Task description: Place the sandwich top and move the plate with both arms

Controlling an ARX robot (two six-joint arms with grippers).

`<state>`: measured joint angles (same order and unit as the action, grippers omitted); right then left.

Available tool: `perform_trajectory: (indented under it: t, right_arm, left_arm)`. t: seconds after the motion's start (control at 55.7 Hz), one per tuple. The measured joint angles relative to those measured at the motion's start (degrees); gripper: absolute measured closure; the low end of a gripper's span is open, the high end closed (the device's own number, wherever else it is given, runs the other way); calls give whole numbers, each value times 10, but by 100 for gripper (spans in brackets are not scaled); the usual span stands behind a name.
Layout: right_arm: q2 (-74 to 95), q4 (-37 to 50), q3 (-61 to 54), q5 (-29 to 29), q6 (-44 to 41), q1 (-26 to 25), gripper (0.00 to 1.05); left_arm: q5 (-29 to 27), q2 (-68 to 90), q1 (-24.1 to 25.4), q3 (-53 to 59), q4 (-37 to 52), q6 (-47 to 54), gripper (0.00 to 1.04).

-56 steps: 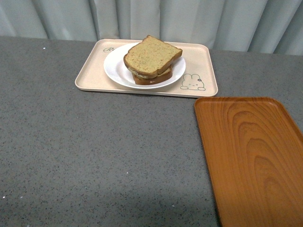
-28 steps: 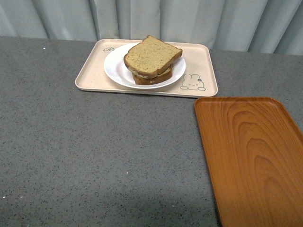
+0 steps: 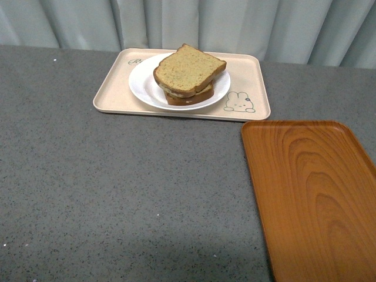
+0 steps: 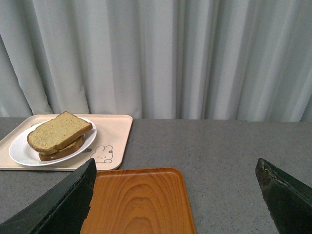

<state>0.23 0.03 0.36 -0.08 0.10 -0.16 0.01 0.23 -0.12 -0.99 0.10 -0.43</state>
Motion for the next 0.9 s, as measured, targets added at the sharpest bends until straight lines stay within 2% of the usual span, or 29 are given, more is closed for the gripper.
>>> perform_trajectory:
  t: [0.09,0.108,0.269,0.898]
  right_arm:
    - [0,0,0,0,0,0,9]
    - [0,0,0,0,0,0,9]
    - [0,0,0,0,0,0,9]
    - [0,0,0,0,0,0,9]
  left_arm:
    - [0,0,0,0,0,0,34]
    - [0,0,0,0,0,0,29]
    - [0,0,0,0,0,0,5]
    - [0,0,0,0,0,1,6]
